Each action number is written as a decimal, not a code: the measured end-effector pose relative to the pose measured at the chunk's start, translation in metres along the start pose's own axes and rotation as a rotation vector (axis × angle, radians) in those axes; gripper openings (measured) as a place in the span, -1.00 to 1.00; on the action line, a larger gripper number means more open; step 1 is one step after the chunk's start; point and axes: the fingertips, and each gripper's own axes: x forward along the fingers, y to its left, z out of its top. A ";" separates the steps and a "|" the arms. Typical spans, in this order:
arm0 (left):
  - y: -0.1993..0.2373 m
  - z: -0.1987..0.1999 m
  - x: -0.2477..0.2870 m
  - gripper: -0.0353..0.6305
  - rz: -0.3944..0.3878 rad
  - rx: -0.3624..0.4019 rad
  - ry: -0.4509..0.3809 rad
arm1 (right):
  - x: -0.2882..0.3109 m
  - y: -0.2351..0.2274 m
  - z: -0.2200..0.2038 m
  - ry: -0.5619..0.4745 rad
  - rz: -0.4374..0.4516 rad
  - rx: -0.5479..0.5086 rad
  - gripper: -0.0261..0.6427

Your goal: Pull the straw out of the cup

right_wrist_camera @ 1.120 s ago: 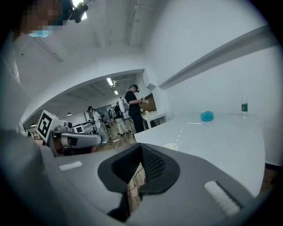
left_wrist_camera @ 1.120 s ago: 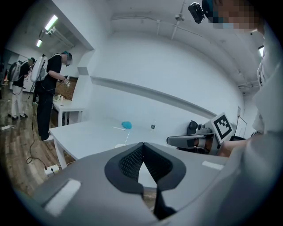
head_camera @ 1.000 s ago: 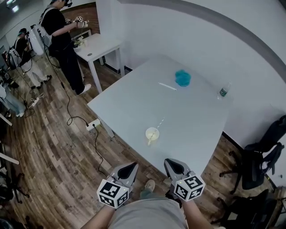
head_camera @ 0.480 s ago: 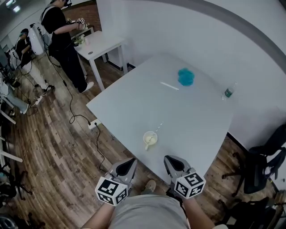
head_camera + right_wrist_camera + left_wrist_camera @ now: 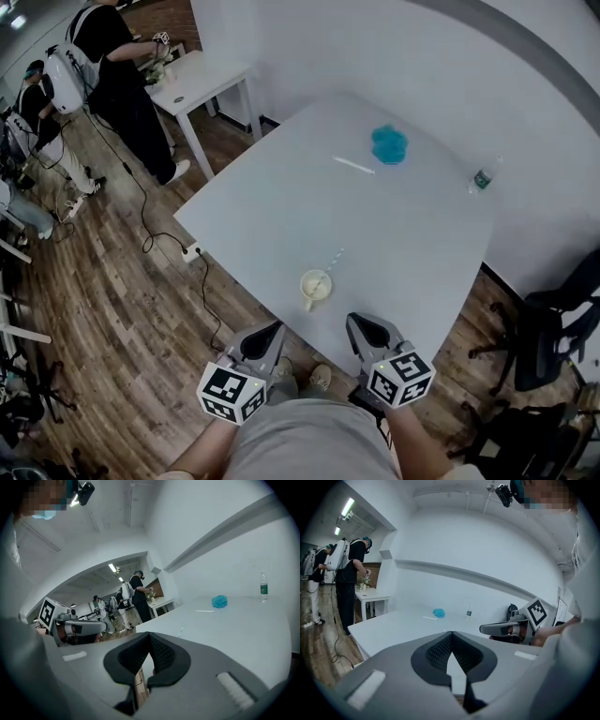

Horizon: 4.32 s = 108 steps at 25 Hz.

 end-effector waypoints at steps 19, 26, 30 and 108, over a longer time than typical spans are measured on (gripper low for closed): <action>0.028 -0.005 0.044 -0.84 -0.078 0.014 0.063 | 0.049 -0.029 -0.004 0.049 -0.047 0.009 -0.90; 0.038 -0.012 0.065 -0.84 -0.093 0.005 0.087 | 0.068 -0.049 -0.011 0.069 -0.069 0.049 -0.90; 0.044 -0.014 0.074 -0.84 -0.102 0.001 0.100 | 0.081 -0.057 -0.014 0.088 -0.072 0.062 -0.89; 0.078 -0.034 0.084 -0.84 -0.053 -0.056 0.148 | 0.137 -0.084 -0.018 0.075 0.000 0.190 -0.84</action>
